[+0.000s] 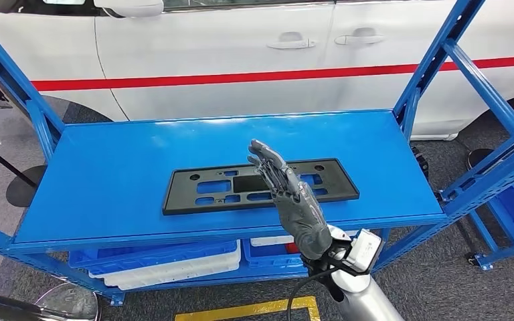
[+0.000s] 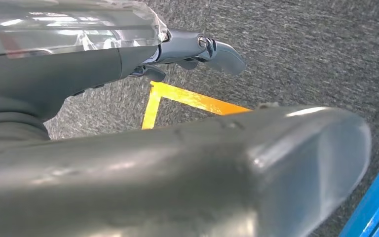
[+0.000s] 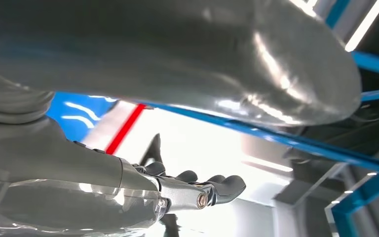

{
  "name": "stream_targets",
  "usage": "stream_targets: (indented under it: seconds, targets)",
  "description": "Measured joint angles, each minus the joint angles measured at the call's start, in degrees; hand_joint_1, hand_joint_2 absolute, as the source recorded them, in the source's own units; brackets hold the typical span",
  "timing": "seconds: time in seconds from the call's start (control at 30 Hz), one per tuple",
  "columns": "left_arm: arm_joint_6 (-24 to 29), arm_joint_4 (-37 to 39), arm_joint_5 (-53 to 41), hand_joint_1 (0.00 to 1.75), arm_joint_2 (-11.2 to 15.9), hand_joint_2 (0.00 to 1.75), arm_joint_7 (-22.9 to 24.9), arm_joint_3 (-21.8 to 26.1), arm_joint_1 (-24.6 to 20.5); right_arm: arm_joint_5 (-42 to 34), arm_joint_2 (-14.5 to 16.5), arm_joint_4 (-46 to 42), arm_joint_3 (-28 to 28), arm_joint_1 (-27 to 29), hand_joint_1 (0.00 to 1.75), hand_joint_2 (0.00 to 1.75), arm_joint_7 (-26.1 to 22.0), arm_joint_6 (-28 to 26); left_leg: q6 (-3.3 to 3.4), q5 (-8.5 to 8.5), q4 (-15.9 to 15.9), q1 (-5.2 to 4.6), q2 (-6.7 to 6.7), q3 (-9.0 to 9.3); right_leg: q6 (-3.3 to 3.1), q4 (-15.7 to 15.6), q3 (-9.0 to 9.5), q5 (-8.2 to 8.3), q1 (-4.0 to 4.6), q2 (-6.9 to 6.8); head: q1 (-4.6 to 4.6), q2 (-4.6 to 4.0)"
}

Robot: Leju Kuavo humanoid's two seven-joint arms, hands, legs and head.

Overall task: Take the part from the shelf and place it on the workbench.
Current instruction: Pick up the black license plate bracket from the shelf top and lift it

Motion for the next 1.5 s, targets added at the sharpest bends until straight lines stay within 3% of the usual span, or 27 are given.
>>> stream_targets:
  seconds: [0.03,0.13,0.2,0.33,0.4,0.47,0.5,0.53,0.57,0.63,0.67,0.7,0.83,0.9,0.97,1.0,1.03,1.07,1.13,1.2,1.3,1.37,1.4,1.5]
  targets:
    - [-0.01,0.0,-0.13,0.0,-0.07,0.0,-0.16,-0.04,0.17,0.57,-0.2,0.17,-0.05,0.71,0.0,1.75,0.05,-0.34,-0.05,-0.31,0.03,0.0,-0.03,0.26,0.1,-0.12,-0.99,1.61,-0.14,-0.06,0.0,0.0]
    - [-0.04,0.0,-0.62,0.0,-0.44,0.0,-0.67,-0.21,0.6,2.88,-1.1,0.98,-0.17,2.52,0.0,1.75,0.03,-1.69,-0.5,-1.3,0.16,-0.08,-0.15,1.3,-0.19,-10.42,1.16,9.75,-0.23,-0.31,0.01,0.01]
    - [-0.08,0.0,-0.88,0.0,-0.58,0.0,-0.84,-0.27,0.68,5.62,-1.73,1.79,-0.34,3.48,0.0,1.75,-0.27,-3.75,-1.05,-1.67,0.21,-0.21,-0.19,1.37,-0.88,-14.71,2.22,11.57,0.04,-0.36,0.0,0.01]
    - [-0.34,0.0,-1.38,0.0,-0.63,0.0,-1.05,-0.4,0.6,15.1,-2.21,3.06,-0.5,3.92,0.0,1.75,-0.18,-11.32,-2.38,-2.49,0.92,-0.11,-0.02,1.1,-2.36,-15.71,2.55,11.44,-0.02,-0.06,-0.01,0.01]
    - [-0.66,0.0,-1.76,0.0,-0.64,0.0,-1.13,-0.61,0.48,19.49,-2.24,3.61,-0.49,3.06,0.0,1.75,0.86,-14.81,-2.88,-5.08,5.96,0.01,0.03,-1.27,-3.01,-16.06,3.06,11.36,-0.14,-0.18,-0.01,0.01]
    - [-0.97,0.0,-2.07,0.0,-0.61,0.0,-1.13,-0.86,0.44,24.39,-2.29,4.19,-0.46,2.27,0.0,1.75,2.01,-18.65,-3.17,-8.13,13.94,0.03,0.03,-5.5,-3.39,-16.06,3.37,11.05,0.03,-0.26,-0.01,0.01]
    - [-1.04,0.0,-2.15,0.0,-0.58,0.0,-1.12,-1.04,0.46,27.51,-2.36,4.46,-0.4,2.11,0.0,1.75,2.47,-21.01,-3.21,-8.54,16.47,0.03,0.03,-7.05,-3.48,-16.05,3.56,10.87,0.13,-0.27,-0.01,0.01]
    - [-1.08,0.0,-2.29,0.0,-0.56,0.0,-1.11,-1.25,0.46,31.06,-2.45,4.74,-0.3,2.04,0.0,1.75,2.83,-23.6,-3.15,-7.73,16.8,0.02,0.03,-7.55,-3.5,-16.04,3.84,10.64,0.22,-0.26,-0.01,0.0]
    - [-1.09,0.0,-2.42,0.0,-0.55,0.0,-1.11,-1.44,0.46,34.46,-2.55,5.02,-0.13,2.02,0.0,1.75,3.06,-26.0,-2.98,-5.85,14.76,0.0,0.03,-6.85,-3.47,-16.04,4.24,10.36,0.29,-0.22,-0.01,0.01]
    - [-1.02,0.0,-2.64,0.0,-0.48,0.0,-1.1,-1.67,0.41,41.19,-2.75,5.61,0.46,2.0,0.0,1.75,3.47,-30.45,-2.36,-1.42,6.82,-0.18,0.03,-3.28,-3.28,-16.05,5.2,9.63,0.48,-0.17,0.01,0.01]
    - [-0.94,0.0,-2.67,0.0,-0.43,0.0,-1.11,-1.7,0.36,44.46,-2.84,6.04,0.93,1.98,0.0,1.75,3.79,-32.45,-2.03,-0.29,3.44,-0.33,0.03,-1.64,-3.09,-16.01,5.49,9.32,0.57,-0.13,0.0,0.01]
    - [-0.85,0.0,-2.69,0.0,-0.39,0.0,-1.11,-1.72,0.31,47.92,-2.91,6.64,1.55,1.98,0.0,1.75,4.26,-34.45,-1.76,0.06,1.39,-0.5,0.03,-0.65,-2.86,-16.0,5.61,9.1,0.64,-0.11,0.0,0.01]
    - [-0.41,0.0,-2.71,0.0,-0.39,0.0,-1.28,-1.73,0.33,59.79,-3.03,9.73,4.56,1.77,0.0,1.75,6.6,-40.04,-0.87,-0.45,-0.12,-0.33,0.05,0.13,-1.77,-15.67,5.56,8.3,0.57,-0.15,-0.01,0.01]
    - [-0.38,0.0,-2.76,0.0,-0.42,0.0,-1.56,-1.74,0.26,63.71,-3.01,11.58,6.06,1.01,0.0,1.75,8.03,-41.26,-0.37,-0.43,-0.74,0.05,0.11,0.66,-1.19,-11.4,3.53,5.99,0.46,-0.19,-0.01,0.0]
    - [-0.61,0.0,-2.96,0.0,-0.42,0.0,-1.82,-1.79,0.16,66.76,-2.99,14.11,7.57,0.1,0.0,1.75,9.63,-41.74,-0.13,-0.62,-0.82,0.04,0.14,0.81,-0.76,-3.49,-1.02,2.94,0.1,-0.2,0.0,0.01]
    - [-0.79,0.0,-3.07,0.0,-0.42,0.0,-1.89,-1.85,0.14,67.72,-2.99,15.39,8.28,-0.18,0.0,1.75,10.27,-41.74,-0.12,-0.73,-0.81,0.05,0.12,0.87,-0.56,-0.39,-3.07,2.33,-0.14,-0.22,0.0,0.01]
    - [-0.99,0.0,-3.19,0.0,-0.42,0.0,-1.92,-1.96,0.17,68.38,-2.99,16.62,8.96,-0.45,0.0,1.75,10.8,-41.71,-0.19,-0.87,-0.79,0.08,0.07,1.02,-0.37,0.74,-4.18,2.91,-0.38,-0.24,0.0,0.01]
    - [-1.15,0.01,-3.29,0.0,-0.43,0.0,-1.93,-2.07,0.21,68.76,-2.99,17.73,9.59,-0.82,0.0,1.75,11.17,-41.65,-0.33,-1.04,-0.75,0.15,0.02,1.26,-0.21,-0.51,-4.11,4.69,-0.61,-0.27,0.0,0.01]
    - [-1.31,0.02,-3.55,0.0,-0.44,0.0,-1.89,-2.35,0.25,69.16,-2.99,19.72,10.6,-1.86,0.0,1.75,11.79,-41.5,-0.86,-1.55,-0.55,0.32,-0.07,1.87,-0.03,-7.94,-1.28,9.61,-0.98,-0.4,0.0,0.01]
    - [-1.25,0.02,-3.73,0.0,-0.43,0.0,-1.79,-2.65,0.17,69.54,-2.97,21.55,11.33,-2.86,0.0,1.75,12.43,-41.42,-1.58,-2.03,-0.15,0.21,-0.12,2.05,-0.28,-13.86,1.1,11.9,-0.89,-0.41,0.0,0.01]
    - [-1.03,0.02,-3.79,0.0,-0.42,0.0,-1.64,-2.96,0.13,71.54,-2.95,23.94,12.11,-3.56,0.0,1.75,13.43,-41.94,-2.7,-2.22,-0.23,0.22,-0.09,2.0,-1.45,-14.93,1.36,11.79,-0.56,-0.19,-0.01,0.01]
    - [-0.96,0.03,-3.81,0.0,-0.43,0.0,-1.62,-3.04,0.13,72.84,-2.94,25.16,12.64,-3.86,0.0,1.75,13.88,-42.43,-3.29,-3.36,1.22,0.41,-0.01,1.56,-2.25,-15.21,1.61,11.86,-0.63,-0.24,-0.01,0.01]
    - [-0.96,0.04,-3.83,0.0,-0.44,0.0,-1.63,-3.06,0.12,73.29,-2.91,25.7,12.92,-4.02,0.0,1.75,14.04,-42.62,-3.46,-4.76,3.64,0.45,0.01,0.54,-2.59,-15.35,1.78,11.86,-0.68,-0.31,-0.01,0.01]
    - [-0.95,0.05,-3.86,0.0,-0.45,0.0,-1.64,-3.08,0.23,74.88,-2.8,27.47,13.78,-4.31,0.0,1.75,14.55,-43.38,-3.61,-9.5,15.15,0.45,0.04,-5.08,-3.13,-15.33,1.98,11.62,-0.26,-0.44,0.0,0.01]
